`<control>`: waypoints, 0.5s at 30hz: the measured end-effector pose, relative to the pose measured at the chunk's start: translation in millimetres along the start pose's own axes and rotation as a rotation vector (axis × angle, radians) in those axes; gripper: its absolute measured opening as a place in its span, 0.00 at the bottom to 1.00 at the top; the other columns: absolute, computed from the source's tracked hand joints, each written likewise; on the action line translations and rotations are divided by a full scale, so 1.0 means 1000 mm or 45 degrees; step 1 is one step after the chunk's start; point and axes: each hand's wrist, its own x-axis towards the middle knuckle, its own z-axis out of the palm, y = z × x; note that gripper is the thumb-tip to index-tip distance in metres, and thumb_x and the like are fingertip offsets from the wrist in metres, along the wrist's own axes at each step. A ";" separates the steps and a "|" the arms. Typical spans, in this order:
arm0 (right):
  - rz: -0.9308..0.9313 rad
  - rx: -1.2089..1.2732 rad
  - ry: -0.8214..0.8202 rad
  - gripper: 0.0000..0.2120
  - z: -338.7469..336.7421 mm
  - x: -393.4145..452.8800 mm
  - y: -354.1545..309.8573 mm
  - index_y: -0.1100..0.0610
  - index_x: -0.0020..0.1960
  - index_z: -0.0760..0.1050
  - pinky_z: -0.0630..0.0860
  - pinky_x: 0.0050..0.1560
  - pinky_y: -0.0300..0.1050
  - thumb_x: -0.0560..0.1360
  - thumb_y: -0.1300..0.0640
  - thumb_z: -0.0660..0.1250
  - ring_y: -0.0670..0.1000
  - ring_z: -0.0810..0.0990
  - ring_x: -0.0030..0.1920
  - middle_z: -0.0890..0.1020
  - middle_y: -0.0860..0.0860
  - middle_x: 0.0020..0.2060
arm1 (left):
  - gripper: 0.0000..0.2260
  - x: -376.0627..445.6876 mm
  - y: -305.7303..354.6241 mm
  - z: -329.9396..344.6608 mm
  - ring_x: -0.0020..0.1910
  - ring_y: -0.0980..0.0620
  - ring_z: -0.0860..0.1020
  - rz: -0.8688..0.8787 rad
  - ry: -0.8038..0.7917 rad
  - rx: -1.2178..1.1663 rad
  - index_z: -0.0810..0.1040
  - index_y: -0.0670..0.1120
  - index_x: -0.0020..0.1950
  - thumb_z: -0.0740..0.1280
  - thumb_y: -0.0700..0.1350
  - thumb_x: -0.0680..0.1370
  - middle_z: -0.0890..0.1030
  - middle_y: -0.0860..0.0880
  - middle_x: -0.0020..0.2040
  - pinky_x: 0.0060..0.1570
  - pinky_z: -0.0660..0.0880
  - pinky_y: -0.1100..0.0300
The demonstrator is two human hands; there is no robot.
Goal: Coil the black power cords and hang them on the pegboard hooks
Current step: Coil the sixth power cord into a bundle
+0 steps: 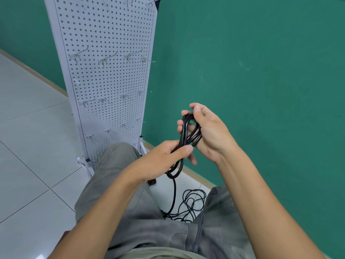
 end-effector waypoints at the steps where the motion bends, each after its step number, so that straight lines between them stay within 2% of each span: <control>1: -0.003 0.004 -0.029 0.09 0.000 0.001 -0.001 0.57 0.55 0.72 0.83 0.38 0.44 0.87 0.55 0.55 0.51 0.84 0.35 0.80 0.55 0.47 | 0.12 -0.001 0.001 0.002 0.47 0.53 0.83 0.001 -0.032 -0.161 0.77 0.45 0.49 0.59 0.49 0.86 0.84 0.51 0.41 0.51 0.76 0.61; 3: -0.005 -0.003 -0.071 0.11 0.000 0.001 -0.001 0.58 0.56 0.73 0.83 0.40 0.45 0.87 0.55 0.54 0.53 0.84 0.36 0.80 0.55 0.46 | 0.10 -0.005 0.003 0.009 0.44 0.43 0.85 -0.042 -0.062 -0.473 0.72 0.42 0.48 0.59 0.46 0.85 0.83 0.44 0.37 0.45 0.80 0.58; 4: -0.005 -0.003 -0.084 0.11 0.000 0.001 -0.001 0.58 0.56 0.73 0.84 0.41 0.46 0.87 0.55 0.54 0.54 0.85 0.37 0.80 0.55 0.47 | 0.10 -0.006 0.003 0.013 0.41 0.42 0.85 -0.059 -0.060 -0.555 0.72 0.41 0.48 0.59 0.46 0.84 0.83 0.43 0.36 0.41 0.80 0.58; 6: -0.010 0.005 -0.113 0.13 -0.002 0.002 -0.001 0.59 0.58 0.74 0.85 0.44 0.49 0.87 0.54 0.53 0.56 0.86 0.41 0.82 0.56 0.49 | 0.09 -0.006 0.003 0.016 0.35 0.45 0.83 -0.058 -0.041 -0.610 0.72 0.41 0.50 0.59 0.46 0.84 0.79 0.47 0.33 0.35 0.78 0.59; 8: -0.016 -0.001 -0.141 0.15 -0.005 0.003 0.002 0.59 0.61 0.74 0.84 0.53 0.55 0.87 0.52 0.53 0.59 0.87 0.48 0.84 0.58 0.54 | 0.09 -0.005 0.003 0.016 0.27 0.50 0.76 -0.045 -0.018 -0.690 0.72 0.42 0.49 0.60 0.47 0.84 0.70 0.51 0.30 0.31 0.73 0.61; 11: 0.025 -0.026 -0.186 0.23 -0.010 0.004 0.013 0.59 0.70 0.71 0.77 0.62 0.58 0.85 0.44 0.54 0.61 0.83 0.58 0.82 0.61 0.63 | 0.10 -0.002 0.003 0.013 0.24 0.55 0.65 -0.089 0.091 -0.836 0.70 0.45 0.47 0.59 0.48 0.85 0.63 0.54 0.29 0.28 0.66 0.63; 13: 0.095 -0.070 -0.257 0.29 -0.012 -0.001 0.027 0.58 0.71 0.71 0.76 0.57 0.54 0.81 0.39 0.54 0.58 0.81 0.55 0.82 0.59 0.63 | 0.11 0.000 0.004 0.010 0.23 0.57 0.62 -0.078 0.196 -0.903 0.70 0.46 0.46 0.57 0.48 0.86 0.61 0.54 0.29 0.27 0.65 0.63; 15: 0.186 -0.144 -0.330 0.32 -0.014 -0.008 0.047 0.57 0.69 0.73 0.78 0.49 0.49 0.80 0.35 0.51 0.53 0.82 0.49 0.84 0.55 0.55 | 0.11 -0.001 0.004 0.001 0.24 0.57 0.62 -0.033 0.267 -0.940 0.70 0.47 0.46 0.57 0.48 0.86 0.60 0.55 0.29 0.27 0.66 0.64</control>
